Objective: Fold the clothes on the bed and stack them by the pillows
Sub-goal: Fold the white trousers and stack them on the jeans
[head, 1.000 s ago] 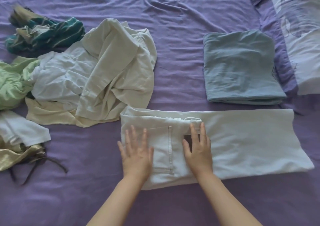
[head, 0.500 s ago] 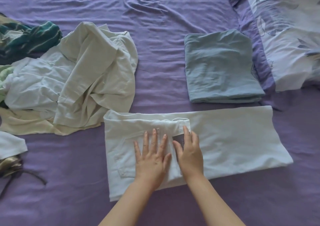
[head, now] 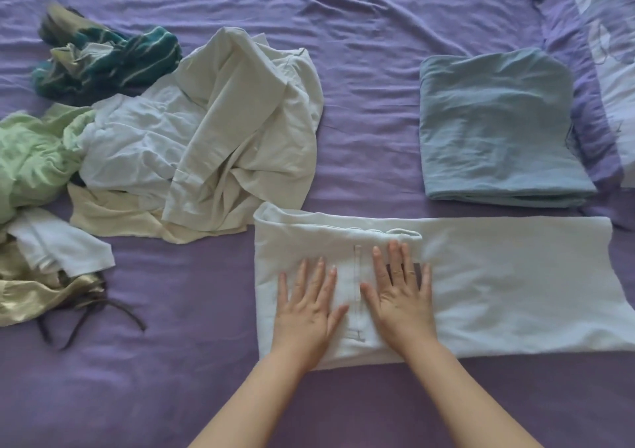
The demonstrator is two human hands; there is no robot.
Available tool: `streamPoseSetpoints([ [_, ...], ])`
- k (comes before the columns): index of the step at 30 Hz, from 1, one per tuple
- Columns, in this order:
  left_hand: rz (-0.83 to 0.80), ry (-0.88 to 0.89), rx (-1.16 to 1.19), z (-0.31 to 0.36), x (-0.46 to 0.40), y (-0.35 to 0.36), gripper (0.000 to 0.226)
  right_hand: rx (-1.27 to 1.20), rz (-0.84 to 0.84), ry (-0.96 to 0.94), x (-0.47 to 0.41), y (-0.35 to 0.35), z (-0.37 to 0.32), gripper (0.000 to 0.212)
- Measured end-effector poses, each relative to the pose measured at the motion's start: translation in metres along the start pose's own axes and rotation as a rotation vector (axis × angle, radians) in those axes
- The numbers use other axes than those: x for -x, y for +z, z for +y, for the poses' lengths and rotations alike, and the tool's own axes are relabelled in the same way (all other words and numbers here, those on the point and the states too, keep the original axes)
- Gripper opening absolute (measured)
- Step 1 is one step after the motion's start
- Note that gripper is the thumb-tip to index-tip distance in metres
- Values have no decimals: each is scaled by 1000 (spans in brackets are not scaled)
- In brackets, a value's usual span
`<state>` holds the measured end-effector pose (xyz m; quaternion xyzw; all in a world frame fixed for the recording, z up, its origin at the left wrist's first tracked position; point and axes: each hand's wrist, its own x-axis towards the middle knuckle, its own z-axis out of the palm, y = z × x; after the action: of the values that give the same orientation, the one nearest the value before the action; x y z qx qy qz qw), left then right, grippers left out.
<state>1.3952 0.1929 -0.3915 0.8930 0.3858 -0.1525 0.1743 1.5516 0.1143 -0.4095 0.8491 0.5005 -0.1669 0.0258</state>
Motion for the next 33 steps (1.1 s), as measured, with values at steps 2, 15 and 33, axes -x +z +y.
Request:
streamPoseSetpoints([
  [2,7,-164,33,-20,8,6,66,-18,105,-7,5,-11,-15,63],
  [15,185,-457,942,-87,-42,-64,69,-177,266,-484,76,7,-119,59],
  [33,-186,93,784,7,-49,-213,33,-592,563,124,130,-71,-139,70],
])
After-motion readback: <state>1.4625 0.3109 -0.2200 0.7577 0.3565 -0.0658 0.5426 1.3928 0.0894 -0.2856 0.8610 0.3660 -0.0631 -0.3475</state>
